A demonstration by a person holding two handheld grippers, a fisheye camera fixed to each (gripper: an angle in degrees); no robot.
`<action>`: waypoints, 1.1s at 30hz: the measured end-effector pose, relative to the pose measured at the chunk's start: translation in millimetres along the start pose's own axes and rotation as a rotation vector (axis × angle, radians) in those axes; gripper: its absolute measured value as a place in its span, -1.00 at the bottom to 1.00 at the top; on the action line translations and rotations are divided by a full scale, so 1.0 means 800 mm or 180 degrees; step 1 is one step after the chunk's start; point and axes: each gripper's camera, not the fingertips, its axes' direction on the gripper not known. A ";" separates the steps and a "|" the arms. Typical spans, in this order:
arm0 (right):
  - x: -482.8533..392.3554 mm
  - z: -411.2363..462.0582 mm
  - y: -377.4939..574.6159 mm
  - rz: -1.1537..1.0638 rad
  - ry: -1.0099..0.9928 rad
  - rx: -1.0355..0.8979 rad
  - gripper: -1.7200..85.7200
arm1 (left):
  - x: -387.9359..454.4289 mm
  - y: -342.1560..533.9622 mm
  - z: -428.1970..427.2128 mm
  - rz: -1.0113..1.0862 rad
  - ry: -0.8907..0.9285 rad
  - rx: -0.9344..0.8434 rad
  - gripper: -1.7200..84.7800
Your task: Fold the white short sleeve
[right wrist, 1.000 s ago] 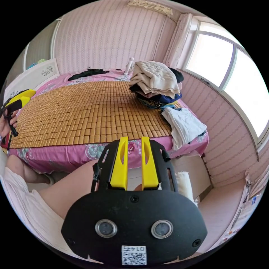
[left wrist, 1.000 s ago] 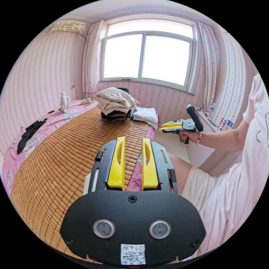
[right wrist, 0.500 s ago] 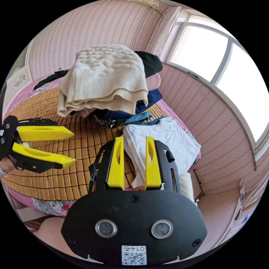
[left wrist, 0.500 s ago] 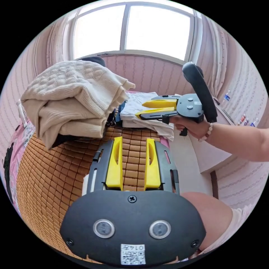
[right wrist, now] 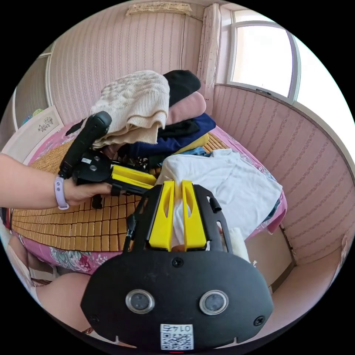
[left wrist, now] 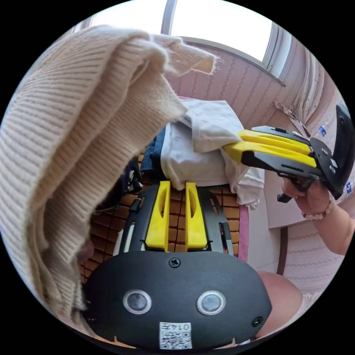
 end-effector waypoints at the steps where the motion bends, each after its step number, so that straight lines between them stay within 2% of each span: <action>1: 0.008 -0.024 0.008 0.0095 -0.0087 0.0106 -0.88 | 0.003 0.002 -0.012 0.0090 0.0075 -0.0041 -0.92; 6: 0.027 -0.135 0.063 0.0460 -0.0115 0.0427 -0.90 | 0.032 0.044 -0.102 0.0257 0.0012 0.0230 -0.97; 11: 0.013 -0.242 0.089 0.0564 -0.0133 0.0670 -0.90 | 0.062 0.159 -0.257 0.0209 -0.0025 0.0668 -0.98; 15: -0.016 -0.297 0.084 0.0617 -0.0917 0.1100 -0.90 | 0.051 0.309 -0.375 -0.0348 -0.0040 0.0929 -0.98; 20: -0.101 -0.272 0.025 0.0533 -0.1798 0.1166 -0.91 | 0.026 0.575 -0.574 -0.1319 -0.0809 0.1351 -0.98; 22: -0.167 -0.254 -0.024 0.0364 -0.2245 0.1234 -0.91 | 0.023 0.655 -0.645 -0.1619 -0.1139 0.1537 -0.98; 26: -0.261 -0.247 -0.089 0.0083 -0.2407 0.1445 -0.91 | 0.054 0.804 -0.800 -0.1805 -0.1852 0.2160 -0.98; 29: -0.330 -0.233 -0.118 -0.0069 -0.2586 0.1440 -0.91 | 0.084 0.887 -0.865 -0.1752 -0.2101 0.2332 -0.98; 33: -0.413 -0.182 -0.099 -0.0226 -0.2459 0.0932 -0.91 | 0.097 0.995 -0.867 -0.1936 -0.2083 0.2296 -0.98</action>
